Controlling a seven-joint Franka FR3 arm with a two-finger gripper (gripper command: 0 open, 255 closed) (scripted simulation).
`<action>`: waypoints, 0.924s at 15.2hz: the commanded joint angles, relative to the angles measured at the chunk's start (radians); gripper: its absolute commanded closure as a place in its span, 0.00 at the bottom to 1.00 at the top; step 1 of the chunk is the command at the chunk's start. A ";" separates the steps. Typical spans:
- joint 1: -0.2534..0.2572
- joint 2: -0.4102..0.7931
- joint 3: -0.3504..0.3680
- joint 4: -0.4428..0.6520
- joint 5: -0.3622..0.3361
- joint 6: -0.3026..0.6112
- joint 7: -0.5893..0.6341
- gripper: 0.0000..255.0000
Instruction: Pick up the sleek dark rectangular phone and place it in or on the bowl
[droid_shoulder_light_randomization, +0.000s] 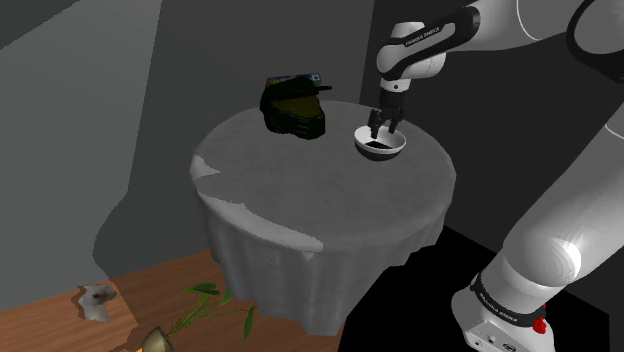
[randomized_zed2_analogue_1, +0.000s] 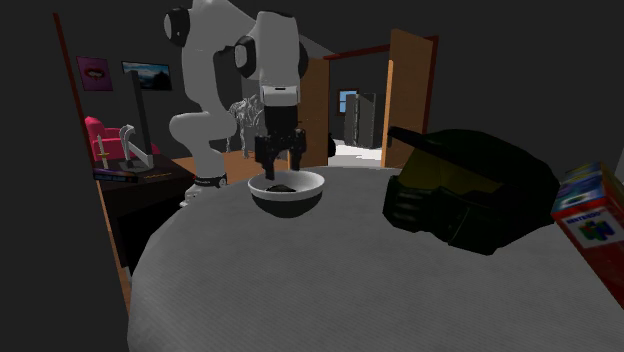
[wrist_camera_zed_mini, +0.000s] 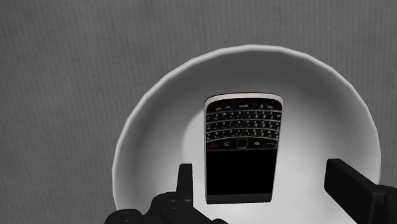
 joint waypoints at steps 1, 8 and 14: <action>0.000 0.000 0.000 0.000 0.000 0.000 0.000 0.00; -0.001 -0.036 0.000 0.089 -0.008 -0.124 0.005 0.00; -0.001 -0.036 0.000 0.089 -0.008 -0.124 0.005 0.00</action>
